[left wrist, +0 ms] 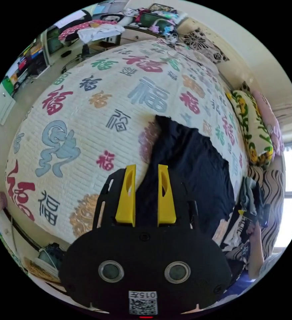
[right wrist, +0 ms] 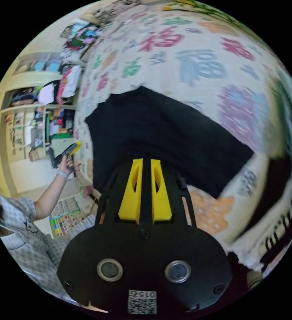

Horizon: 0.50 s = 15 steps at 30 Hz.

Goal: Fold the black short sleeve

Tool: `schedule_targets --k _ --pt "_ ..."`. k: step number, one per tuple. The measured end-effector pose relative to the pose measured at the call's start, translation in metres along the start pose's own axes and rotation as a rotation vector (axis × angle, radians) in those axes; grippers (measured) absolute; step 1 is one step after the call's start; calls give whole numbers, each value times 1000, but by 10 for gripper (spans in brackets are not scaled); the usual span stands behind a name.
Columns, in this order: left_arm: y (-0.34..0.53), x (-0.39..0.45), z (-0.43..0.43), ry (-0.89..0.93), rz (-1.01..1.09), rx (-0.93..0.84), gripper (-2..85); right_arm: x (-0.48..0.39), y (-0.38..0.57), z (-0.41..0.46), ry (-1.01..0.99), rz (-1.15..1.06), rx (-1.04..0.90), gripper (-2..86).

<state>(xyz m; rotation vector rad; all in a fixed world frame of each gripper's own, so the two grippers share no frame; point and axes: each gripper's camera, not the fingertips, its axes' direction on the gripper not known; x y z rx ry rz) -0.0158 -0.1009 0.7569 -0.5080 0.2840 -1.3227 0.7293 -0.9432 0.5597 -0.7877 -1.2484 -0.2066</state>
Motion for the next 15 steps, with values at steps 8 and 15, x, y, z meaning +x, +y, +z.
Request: schedule_targets --k 8,15 --pt "-5 44 40 153 287 -136 94 -232 -131 106 -190 -366 -1 55" --pt "18 50 26 248 380 -162 106 -363 -199 217 122 -646 -221 95"
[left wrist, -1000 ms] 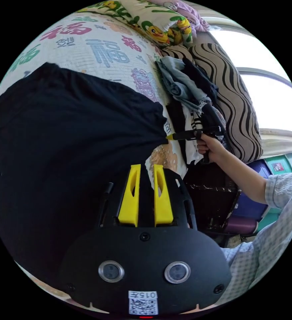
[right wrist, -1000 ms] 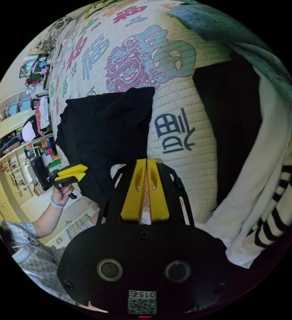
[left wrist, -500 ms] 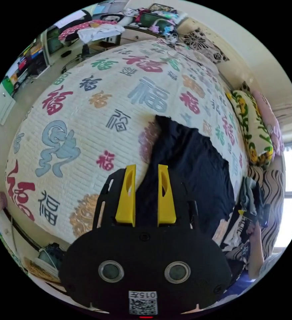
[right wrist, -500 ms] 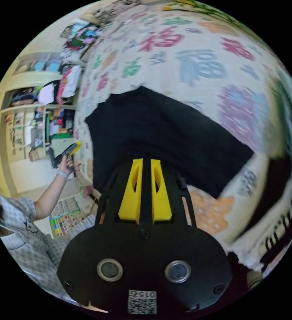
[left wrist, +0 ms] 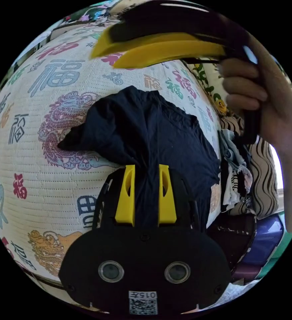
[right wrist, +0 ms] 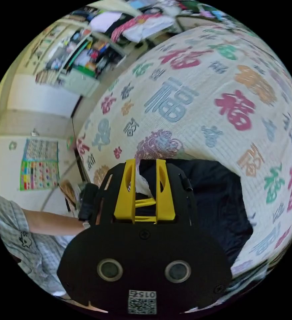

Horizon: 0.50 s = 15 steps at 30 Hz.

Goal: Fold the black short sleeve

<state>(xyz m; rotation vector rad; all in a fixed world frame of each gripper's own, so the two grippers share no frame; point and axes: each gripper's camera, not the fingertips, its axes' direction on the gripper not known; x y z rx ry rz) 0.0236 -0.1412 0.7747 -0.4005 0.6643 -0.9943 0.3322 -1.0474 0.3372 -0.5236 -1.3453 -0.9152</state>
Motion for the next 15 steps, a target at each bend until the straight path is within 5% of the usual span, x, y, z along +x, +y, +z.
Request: schedule_targets --k 5,8,15 --pt "10 -34 -29 155 -90 30 100 -38 -68 112 261 -256 -494 64" --pt "20 -50 -52 205 -88 42 99 -53 -84 115 360 -340 -516 36" --pt "39 -107 -136 186 -73 166 113 -51 -121 10 -258 -413 -155 40"
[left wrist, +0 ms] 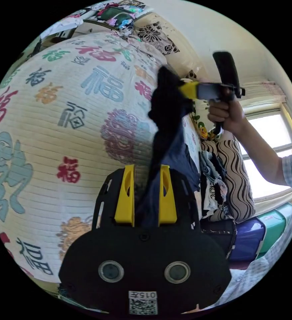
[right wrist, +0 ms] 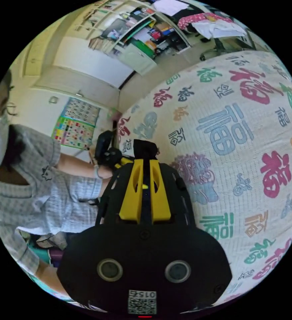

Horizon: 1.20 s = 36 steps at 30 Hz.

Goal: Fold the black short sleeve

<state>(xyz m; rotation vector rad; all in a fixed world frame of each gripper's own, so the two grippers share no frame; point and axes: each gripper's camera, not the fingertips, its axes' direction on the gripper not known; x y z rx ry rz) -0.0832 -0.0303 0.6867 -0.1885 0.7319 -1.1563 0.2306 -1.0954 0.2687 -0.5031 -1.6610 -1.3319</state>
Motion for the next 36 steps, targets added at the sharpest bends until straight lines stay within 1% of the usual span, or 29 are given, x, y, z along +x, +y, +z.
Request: schedule_targets --k 1,3,4,5,8,10,14,16,18,20,22,24,27,29,31,32,34,36 --pt "-2 -9 -13 -15 15 11 116 13 3 -10 -8 31 9 48" --pt "-6 -23 -26 -42 4 7 117 45 11 -11 75 189 -24 62" --pt "-8 -31 -33 -48 -14 10 117 69 16 -8 114 327 -66 67" --pt "-9 -35 -36 -42 -24 14 118 87 20 -6 120 416 -73 72" --pt "-17 -51 -42 12 -79 16 112 110 20 -8 99 559 11 94" --pt "-28 -60 -42 42 -130 51 103 113 9 -6 99 577 45 103" --pt "-53 -65 -33 81 -189 79 76 109 -44 16 169 532 -20 115" --pt "-69 -61 -20 79 -193 33 66 107 -69 27 213 509 -69 114" --pt "-79 -53 -15 46 -156 15 64 108 -89 39 297 505 -150 98" --pt "-85 -46 -14 31 -135 12 65 112 -102 59 413 489 -317 46" --pt "-91 -35 -12 21 -98 -7 53 111 -101 60 444 477 -337 22" --pt "-92 -29 -11 -27 -83 -8 26 107 -95 48 416 473 -274 9" --pt "-91 -30 -17 13 -116 4 2 101 -80 21 308 492 -145 3" --pt "-84 -28 -40 6 -125 103 -2 91 -69 -4 197 446 -1 2" --pt "-69 -24 -82 11 -119 254 -5 82 -69 -19 119 380 83 1" --pt "-64 -23 -93 9 -121 285 -5 77 -74 -24 74 332 122 1" --pt "-44 -19 -130 -46 -135 376 -4 73 -89 -25 53 278 147 1" --pt "-31 -19 -143 -115 -153 386 -3 71 -112 -14 87 236 127 0"
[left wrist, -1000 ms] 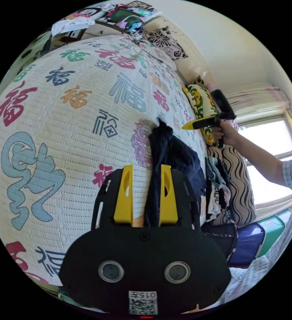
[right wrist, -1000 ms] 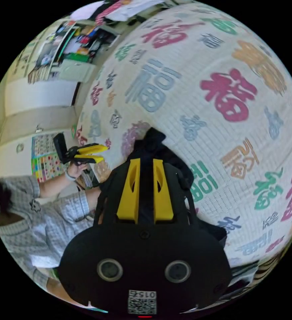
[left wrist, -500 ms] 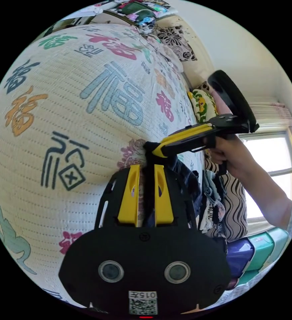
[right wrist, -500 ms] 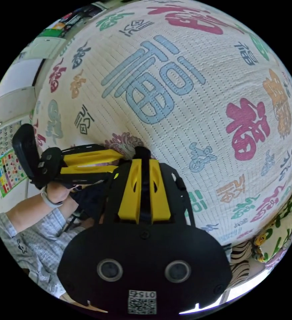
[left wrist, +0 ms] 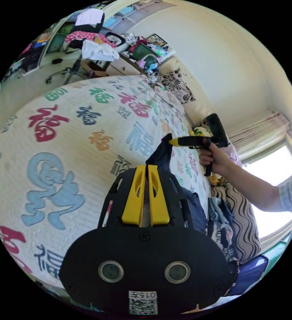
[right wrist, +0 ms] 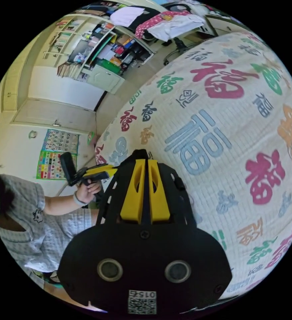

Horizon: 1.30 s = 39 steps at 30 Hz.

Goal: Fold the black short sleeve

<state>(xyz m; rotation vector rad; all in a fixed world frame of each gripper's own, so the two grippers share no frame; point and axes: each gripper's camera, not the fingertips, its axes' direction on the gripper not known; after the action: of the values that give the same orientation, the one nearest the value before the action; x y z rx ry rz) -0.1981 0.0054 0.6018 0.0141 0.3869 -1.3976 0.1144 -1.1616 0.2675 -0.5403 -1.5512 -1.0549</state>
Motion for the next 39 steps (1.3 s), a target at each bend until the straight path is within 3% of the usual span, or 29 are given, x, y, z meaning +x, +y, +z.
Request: schedule_targets --k 5,10,14,17,19,21,26,33,36,39 --pt "26 -20 12 -177 -136 -119 15 12 -39 37 202 181 -29 6" --pt "29 -26 13 -33 -203 -154 114 3 8 -5 68 182 91 17" --pt "18 -20 20 3 -183 -211 111 2 109 -42 172 301 139 40" --pt "-6 15 13 -18 66 -162 110 21 191 -66 337 453 92 56" --pt "-25 52 40 144 315 -338 109 41 232 -72 387 526 2 67" --pt "-32 80 69 173 448 -470 103 59 259 -75 451 549 -106 76" --pt "-38 164 139 176 735 -581 95 98 287 -91 623 503 -205 89" --pt "29 240 245 -54 1083 -964 89 150 336 -89 471 521 -324 98" --pt "51 255 245 -137 1225 -941 23 154 356 -97 466 509 -282 55" --pt "57 262 251 -137 1208 -1014 -1 155 375 -107 436 449 -268 5"
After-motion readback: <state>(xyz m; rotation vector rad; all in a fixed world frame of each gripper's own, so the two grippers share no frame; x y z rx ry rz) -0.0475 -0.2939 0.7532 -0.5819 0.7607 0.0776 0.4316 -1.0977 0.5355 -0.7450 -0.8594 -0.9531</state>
